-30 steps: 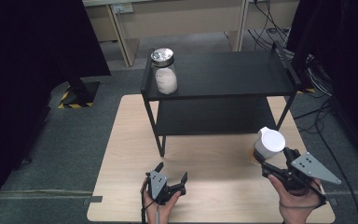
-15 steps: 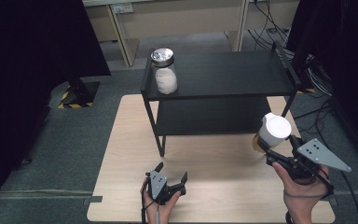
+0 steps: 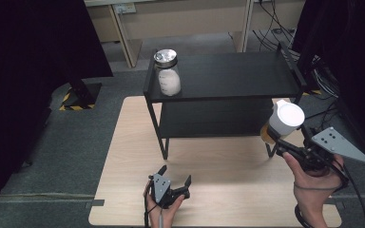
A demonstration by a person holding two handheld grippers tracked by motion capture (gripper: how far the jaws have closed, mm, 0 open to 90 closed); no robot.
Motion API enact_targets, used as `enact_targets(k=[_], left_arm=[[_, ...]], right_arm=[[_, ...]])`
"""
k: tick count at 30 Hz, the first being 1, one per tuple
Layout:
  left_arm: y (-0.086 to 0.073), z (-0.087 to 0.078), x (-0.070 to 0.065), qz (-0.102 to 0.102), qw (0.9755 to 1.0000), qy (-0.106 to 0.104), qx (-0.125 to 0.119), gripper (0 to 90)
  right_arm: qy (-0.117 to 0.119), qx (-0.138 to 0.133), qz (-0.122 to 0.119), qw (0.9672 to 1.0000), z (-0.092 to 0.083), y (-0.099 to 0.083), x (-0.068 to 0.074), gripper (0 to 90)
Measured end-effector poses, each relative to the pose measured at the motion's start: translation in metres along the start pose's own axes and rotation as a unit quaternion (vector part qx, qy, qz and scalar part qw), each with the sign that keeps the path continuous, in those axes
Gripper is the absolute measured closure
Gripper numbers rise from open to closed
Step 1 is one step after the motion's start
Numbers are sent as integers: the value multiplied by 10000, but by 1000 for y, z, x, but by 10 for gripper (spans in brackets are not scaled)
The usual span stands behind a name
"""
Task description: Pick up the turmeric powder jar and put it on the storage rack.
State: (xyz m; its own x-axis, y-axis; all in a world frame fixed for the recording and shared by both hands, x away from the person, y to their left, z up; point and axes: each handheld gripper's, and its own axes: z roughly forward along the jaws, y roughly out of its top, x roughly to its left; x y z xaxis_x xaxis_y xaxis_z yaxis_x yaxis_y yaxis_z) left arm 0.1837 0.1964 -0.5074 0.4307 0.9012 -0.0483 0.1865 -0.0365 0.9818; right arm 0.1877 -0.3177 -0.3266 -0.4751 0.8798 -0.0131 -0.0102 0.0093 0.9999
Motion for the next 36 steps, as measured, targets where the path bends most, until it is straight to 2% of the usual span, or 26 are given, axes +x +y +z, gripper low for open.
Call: enact_targets(k=[21, 36], left_arm=[[0, 0, 0, 18, 10000, 6, 7, 23], [0, 0, -1, 36, 10000, 6, 7, 24]], right_arm=[[-43, -172, 89, 9998, 2, 32, -3, 309], [-45, -232, 89, 9997, 10, 53, -4, 309]])
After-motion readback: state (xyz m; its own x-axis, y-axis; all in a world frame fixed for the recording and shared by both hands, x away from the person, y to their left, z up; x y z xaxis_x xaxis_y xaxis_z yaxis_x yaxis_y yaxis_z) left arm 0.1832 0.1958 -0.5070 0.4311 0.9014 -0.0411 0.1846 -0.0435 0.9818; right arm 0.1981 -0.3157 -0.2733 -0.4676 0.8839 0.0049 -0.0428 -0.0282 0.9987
